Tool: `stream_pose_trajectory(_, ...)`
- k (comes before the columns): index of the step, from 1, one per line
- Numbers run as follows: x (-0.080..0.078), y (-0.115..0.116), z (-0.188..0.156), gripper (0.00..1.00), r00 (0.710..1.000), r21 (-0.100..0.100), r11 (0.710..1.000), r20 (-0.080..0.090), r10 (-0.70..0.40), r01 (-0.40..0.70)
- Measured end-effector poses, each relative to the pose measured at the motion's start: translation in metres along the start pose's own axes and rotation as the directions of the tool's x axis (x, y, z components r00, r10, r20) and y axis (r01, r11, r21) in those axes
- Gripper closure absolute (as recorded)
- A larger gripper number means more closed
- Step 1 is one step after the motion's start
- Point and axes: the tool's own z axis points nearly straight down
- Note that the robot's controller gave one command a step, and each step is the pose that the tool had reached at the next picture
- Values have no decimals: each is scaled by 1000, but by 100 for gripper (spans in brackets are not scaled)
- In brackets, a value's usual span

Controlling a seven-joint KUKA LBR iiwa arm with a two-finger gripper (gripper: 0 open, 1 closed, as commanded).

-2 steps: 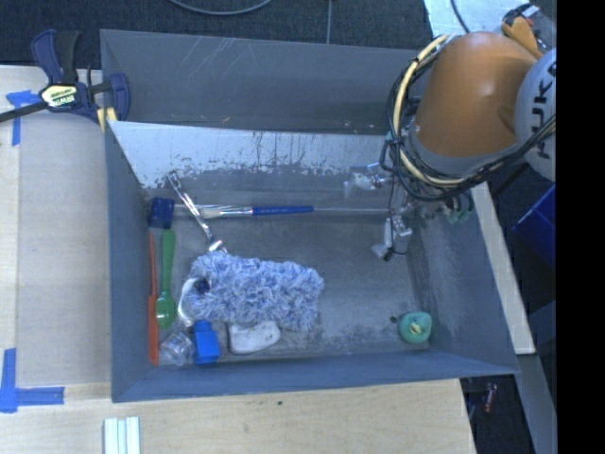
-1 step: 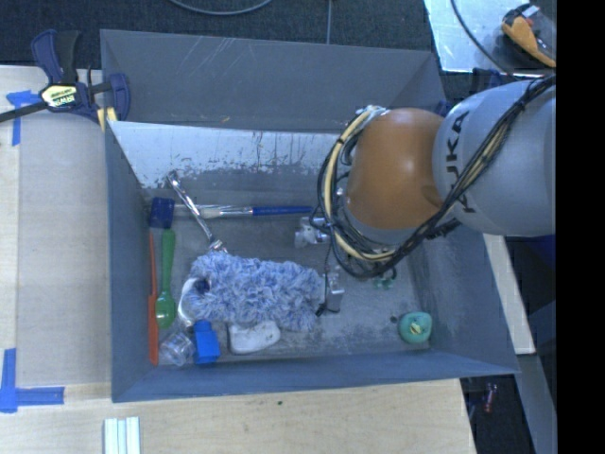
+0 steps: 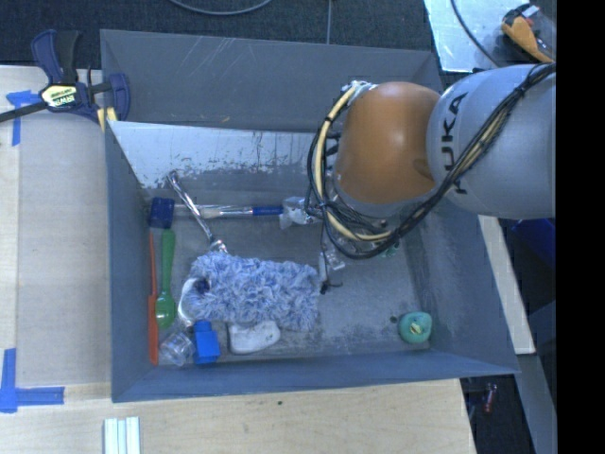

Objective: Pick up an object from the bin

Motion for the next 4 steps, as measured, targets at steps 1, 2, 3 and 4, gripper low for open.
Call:
stream_pose_trajectory(1, 1, 7, 13, 0, 998, -1, 998, 5, 55, -55)
stream_pose_trajectory(2, -19, 39, 22, 100, 898, 6, 898, 11, -440, 440)
stream_pose_trajectory(3, -19, 38, 22, 100, 899, 6, 899, 11, -438, 438)
stream_pose_trajectory(4, -22, 39, 8, 100, 905, 10, 905, 20, -425, 425)
